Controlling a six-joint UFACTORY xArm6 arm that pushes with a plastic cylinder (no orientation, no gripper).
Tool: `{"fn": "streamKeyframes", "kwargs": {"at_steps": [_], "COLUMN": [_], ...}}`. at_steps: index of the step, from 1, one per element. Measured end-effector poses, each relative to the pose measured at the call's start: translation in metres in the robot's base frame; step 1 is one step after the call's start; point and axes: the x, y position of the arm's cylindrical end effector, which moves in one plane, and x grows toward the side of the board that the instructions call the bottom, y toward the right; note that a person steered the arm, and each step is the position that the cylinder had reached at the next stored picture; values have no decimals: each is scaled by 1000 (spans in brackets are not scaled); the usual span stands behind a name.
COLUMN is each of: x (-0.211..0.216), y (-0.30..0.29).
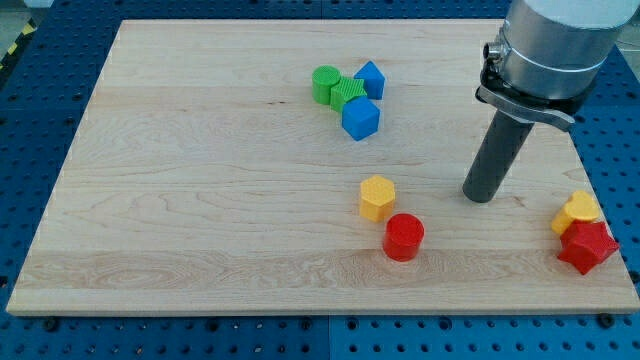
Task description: Move your arm to the right of the red circle
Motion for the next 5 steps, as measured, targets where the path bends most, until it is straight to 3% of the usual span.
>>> {"fn": "streamKeyframes", "kwargs": {"at_steps": [3, 5], "x": [10, 53], "y": [-16, -16]}}
